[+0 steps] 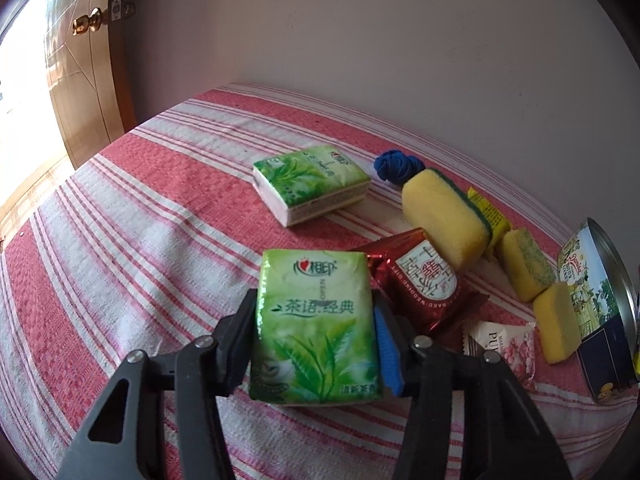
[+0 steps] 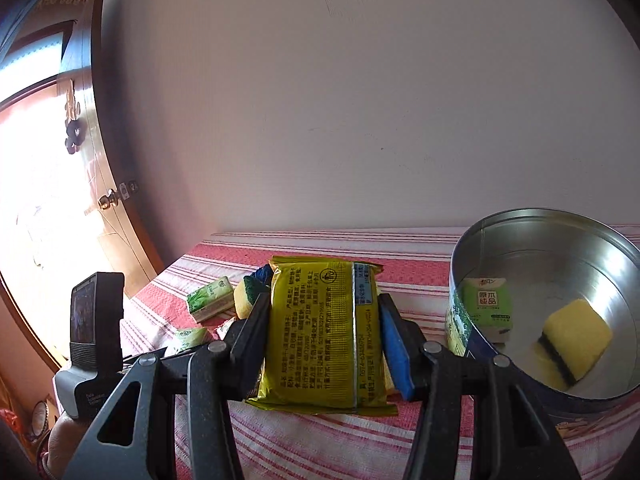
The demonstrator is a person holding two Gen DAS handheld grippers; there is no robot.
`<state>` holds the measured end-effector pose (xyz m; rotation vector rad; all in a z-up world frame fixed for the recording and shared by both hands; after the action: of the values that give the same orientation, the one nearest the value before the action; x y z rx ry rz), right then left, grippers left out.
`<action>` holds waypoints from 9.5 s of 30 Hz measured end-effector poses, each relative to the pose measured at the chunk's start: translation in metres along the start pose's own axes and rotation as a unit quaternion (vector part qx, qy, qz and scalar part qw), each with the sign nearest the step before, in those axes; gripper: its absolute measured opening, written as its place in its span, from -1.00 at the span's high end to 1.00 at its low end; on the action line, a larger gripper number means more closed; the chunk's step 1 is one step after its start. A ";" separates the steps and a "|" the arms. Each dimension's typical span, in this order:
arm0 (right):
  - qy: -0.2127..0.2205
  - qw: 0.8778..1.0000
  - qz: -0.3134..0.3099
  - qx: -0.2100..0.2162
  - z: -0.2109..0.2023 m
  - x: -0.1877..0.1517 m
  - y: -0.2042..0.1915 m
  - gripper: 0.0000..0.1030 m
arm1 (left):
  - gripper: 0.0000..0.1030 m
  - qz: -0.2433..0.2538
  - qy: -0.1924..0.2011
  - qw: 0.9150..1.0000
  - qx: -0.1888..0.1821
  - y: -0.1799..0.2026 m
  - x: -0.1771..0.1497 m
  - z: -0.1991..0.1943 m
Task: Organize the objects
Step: 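Grasp the green tea tissue pack with the left tool while the right grasps the yellow packet, then carry both packs over the tin and release them inside, then withdraw both tools from the tin toward the remaining items, then grasp the pink floral packet with the left tool while the right grasps a yellow sponge, then carry the floral packet and yellow sponge over the tin, then open both tools to drop the floral packet and sponge into the tin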
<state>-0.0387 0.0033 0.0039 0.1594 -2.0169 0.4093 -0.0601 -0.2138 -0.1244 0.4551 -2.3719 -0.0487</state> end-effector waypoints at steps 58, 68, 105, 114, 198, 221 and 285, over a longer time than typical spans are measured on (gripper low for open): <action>-0.040 0.961 0.023 -0.274 -0.025 0.012 0.275 -0.06 | -0.03 0.221 0.084 0.963 -0.128 0.336 -0.028 -0.038; -0.050 0.959 0.020 -0.277 -0.020 0.007 0.278 -0.06 | -0.03 0.224 0.085 0.964 -0.119 0.329 -0.026 -0.030; 0.183 0.933 0.100 -0.294 -0.114 0.043 0.265 -0.89 | -0.98 0.167 0.198 0.964 -0.053 0.240 -0.007 -0.080; 0.161 0.941 0.091 -0.283 -0.099 0.031 0.244 -0.89 | -0.98 0.171 0.186 0.967 -0.035 0.217 -0.011 -0.073; -0.107 0.993 -0.020 -0.039 0.015 -0.038 0.065 0.44 | -0.26 0.192 -0.041 0.978 -0.072 0.136 -0.043 -0.002; -0.011 0.997 0.030 -0.064 -0.035 0.008 0.116 0.44 | 0.10 0.187 0.091 0.969 -0.132 0.207 -0.008 -0.070; -0.010 0.966 0.022 -0.256 -0.040 0.009 0.280 -0.47 | -0.64 0.221 0.134 0.956 -0.139 0.349 -0.030 -0.056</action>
<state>-0.0896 0.2794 -0.0331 -0.2034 -2.0801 -0.0942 -0.1112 0.1284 -0.0465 -0.1969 -2.1036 -0.1051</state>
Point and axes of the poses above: each gripper's, at about its wrist camera, not at the fingertips, and z roughly the way its jaws point, y to its right, x to its top, the point moved 10 cm from there along z, roughly the way its jaws point
